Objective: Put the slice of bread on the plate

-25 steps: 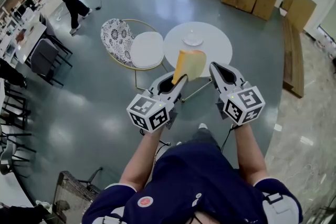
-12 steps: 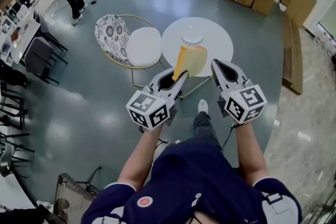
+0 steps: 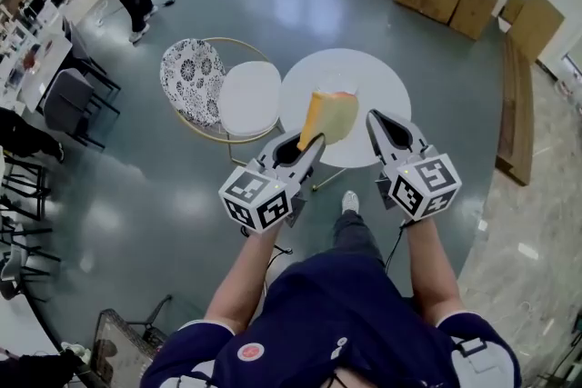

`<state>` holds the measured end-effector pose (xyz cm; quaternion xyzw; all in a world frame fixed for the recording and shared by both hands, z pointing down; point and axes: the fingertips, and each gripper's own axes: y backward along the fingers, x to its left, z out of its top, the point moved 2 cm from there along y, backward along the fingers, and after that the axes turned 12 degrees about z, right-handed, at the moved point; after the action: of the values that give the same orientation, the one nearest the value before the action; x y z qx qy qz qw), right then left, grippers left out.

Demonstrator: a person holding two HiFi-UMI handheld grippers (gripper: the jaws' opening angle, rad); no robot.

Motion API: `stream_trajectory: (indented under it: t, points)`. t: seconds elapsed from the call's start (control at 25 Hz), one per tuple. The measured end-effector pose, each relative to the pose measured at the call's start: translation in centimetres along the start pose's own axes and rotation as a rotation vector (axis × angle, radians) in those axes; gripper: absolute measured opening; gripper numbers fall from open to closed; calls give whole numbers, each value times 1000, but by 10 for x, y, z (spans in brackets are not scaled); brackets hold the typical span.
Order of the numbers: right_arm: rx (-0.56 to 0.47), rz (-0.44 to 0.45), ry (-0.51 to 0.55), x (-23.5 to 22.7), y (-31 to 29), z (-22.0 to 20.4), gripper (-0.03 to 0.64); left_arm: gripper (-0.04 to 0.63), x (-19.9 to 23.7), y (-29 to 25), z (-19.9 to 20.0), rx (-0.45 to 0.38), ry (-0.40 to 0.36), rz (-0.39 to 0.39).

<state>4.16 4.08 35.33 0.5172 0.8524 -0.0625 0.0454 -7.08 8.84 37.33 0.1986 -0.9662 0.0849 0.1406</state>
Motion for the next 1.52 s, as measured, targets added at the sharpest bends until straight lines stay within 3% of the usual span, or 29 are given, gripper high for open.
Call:
stream_trajectory:
  t: [0.56,0.92,1.2,1.52]
  points:
    - [40,120,-26,-164,-50,18,5,89,36,-144,18,21,29,135]
    - [60,170,-43,-230,-87,15,5,89,67,-199,23,41,53,200]
    - [91,124,-52,-244,-109,-3,5,89,99,-224,10,81,80,150]
    - [105,-47,-71,-249,-113,-8,5,89,124,-250,8,149,69,-12]
